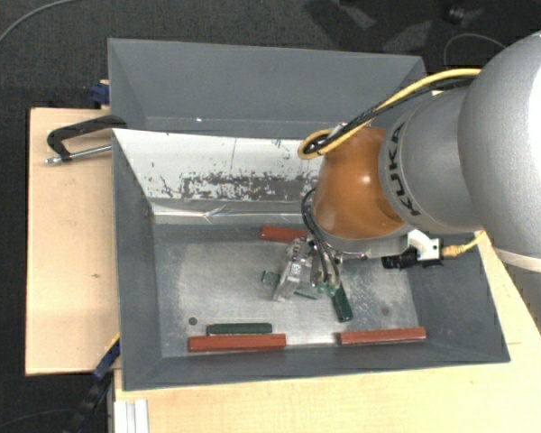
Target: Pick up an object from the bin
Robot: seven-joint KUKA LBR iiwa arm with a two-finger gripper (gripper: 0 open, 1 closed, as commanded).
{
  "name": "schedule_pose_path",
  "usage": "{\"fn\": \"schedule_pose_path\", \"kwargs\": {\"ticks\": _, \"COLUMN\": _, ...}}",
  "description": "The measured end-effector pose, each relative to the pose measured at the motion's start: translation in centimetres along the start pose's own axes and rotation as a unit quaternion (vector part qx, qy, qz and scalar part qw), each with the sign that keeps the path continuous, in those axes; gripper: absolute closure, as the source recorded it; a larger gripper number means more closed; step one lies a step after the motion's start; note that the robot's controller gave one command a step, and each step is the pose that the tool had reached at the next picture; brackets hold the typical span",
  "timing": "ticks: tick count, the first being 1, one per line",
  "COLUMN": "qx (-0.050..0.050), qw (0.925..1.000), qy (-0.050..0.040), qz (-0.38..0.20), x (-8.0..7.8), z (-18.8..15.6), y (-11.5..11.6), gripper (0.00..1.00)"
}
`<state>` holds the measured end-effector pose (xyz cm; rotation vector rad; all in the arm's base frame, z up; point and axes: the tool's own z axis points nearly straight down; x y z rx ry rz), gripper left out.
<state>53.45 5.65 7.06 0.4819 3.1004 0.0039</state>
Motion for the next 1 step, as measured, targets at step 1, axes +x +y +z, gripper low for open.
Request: {"fn": "schedule_pose_path", "kwargs": {"ticks": 1, "qx": -0.002, "qw": 0.9998, "qy": -0.0047, "qz": 0.017, "x": -1.50, "z": -15.43, "y": 2.05, "gripper": 1.00}}
